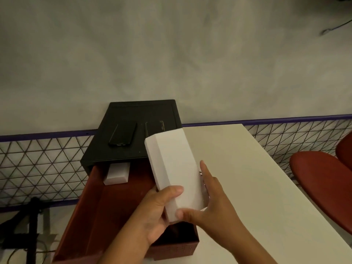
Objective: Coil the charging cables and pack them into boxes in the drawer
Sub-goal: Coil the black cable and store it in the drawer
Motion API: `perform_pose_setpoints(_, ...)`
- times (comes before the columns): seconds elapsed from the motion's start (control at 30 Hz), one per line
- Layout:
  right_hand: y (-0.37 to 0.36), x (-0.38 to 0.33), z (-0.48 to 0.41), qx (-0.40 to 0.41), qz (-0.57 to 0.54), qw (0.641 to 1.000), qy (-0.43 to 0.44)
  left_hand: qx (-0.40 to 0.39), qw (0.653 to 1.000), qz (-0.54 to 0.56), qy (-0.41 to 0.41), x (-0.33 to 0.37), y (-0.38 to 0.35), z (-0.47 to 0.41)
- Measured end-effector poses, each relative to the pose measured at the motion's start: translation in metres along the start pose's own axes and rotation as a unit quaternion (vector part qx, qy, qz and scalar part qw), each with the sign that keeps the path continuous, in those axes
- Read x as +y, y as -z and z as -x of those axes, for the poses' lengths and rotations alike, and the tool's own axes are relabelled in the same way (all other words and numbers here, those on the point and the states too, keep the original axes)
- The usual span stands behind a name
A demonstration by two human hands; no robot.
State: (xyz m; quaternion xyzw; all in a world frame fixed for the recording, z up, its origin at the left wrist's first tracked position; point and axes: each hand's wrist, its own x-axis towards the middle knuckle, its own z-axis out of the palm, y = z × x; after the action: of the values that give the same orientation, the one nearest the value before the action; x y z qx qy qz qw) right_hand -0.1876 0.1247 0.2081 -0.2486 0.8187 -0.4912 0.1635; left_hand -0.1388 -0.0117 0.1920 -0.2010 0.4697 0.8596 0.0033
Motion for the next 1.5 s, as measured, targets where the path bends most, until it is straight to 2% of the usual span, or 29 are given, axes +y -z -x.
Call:
perform_pose_setpoints(0.13,-0.002,-0.010,-0.012,-0.031,-0.147,0.989,-0.005,0.014,1.000,-0.004,-0.002,0.008,0.017,0.009)
perform_pose_setpoints(0.23,-0.021,-0.014,-0.022,-0.073,-0.191,0.979,0.010,0.035,0.999,-0.037,-0.001,0.010,0.025,0.018)
perform_pose_setpoints(0.33,-0.045,-0.013,-0.032,-0.089,-0.221,0.971,0.007,0.107,0.991,-0.079,-0.033,0.013,0.036,0.023)
perform_pose_setpoints(0.47,-0.083,-0.006,-0.049,-0.109,-0.238,0.964,-0.053,0.199,0.965,-0.161,-0.063,0.008,0.063,0.021)
perform_pose_setpoints(0.53,-0.103,0.000,-0.058,-0.127,-0.237,0.959,-0.085,0.239,0.931,-0.261,-0.093,0.001,0.084,0.022)
perform_pose_setpoints(0.6,-0.123,0.004,-0.067,-0.143,-0.226,0.956,-0.119,0.281,0.861,-0.410,-0.112,0.000,0.107,0.030)
perform_pose_setpoints(0.67,-0.141,0.010,-0.075,-0.145,-0.208,0.950,-0.180,0.301,0.773,-0.547,-0.115,-0.001,0.130,0.040)
perform_pose_setpoints(0.7,-0.152,0.015,-0.080,-0.145,-0.203,0.943,-0.219,0.299,0.741,-0.591,-0.106,-0.001,0.143,0.044)
perform_pose_setpoints(0.73,-0.162,0.021,-0.085,-0.144,-0.201,0.935,-0.254,0.296,0.725,-0.615,-0.092,-0.001,0.156,0.048)
perform_pose_setpoints(0.8,-0.182,0.032,-0.094,-0.143,-0.199,0.916,-0.318,0.285,0.735,-0.613,-0.060,-0.001,0.176,0.053)
perform_pose_setpoints(0.87,-0.197,0.040,-0.100,-0.150,-0.192,0.899,-0.364,0.265,0.780,-0.566,-0.046,-0.002,0.189,0.056)
perform_pose_setpoints(0.93,-0.208,0.042,-0.102,-0.157,-0.166,0.898,-0.377,0.235,0.822,-0.518,-0.009,-0.003,0.195,0.059)
perform_pose_setpoints(1.1,-0.231,0.034,-0.109,-0.195,-0.058,0.907,-0.370,0.166,0.864,-0.473,0.039,0.000,0.214,0.059)
perform_pose_setpoints(1.23,-0.241,0.029,-0.108,-0.218,0.030,0.921,-0.323,0.104,0.882,-0.459,0.037,0.001,0.230,0.059)
perform_pose_setpoints(1.37,-0.243,0.029,-0.103,-0.259,0.087,0.929,-0.251,0.089,0.881,-0.464,0.025,0.000,0.236,0.060)
perform_pose_setpoints(1.43,-0.245,0.029,-0.099,-0.240,0.095,0.944,-0.204,0.087,0.880,-0.468,0.015,-0.001,0.234,0.060)
perform_pose_setpoints(1.5,-0.245,0.026,-0.097,-0.215,0.108,0.950,-0.198,0.094,0.877,-0.471,0.011,0.001,0.230,0.061)
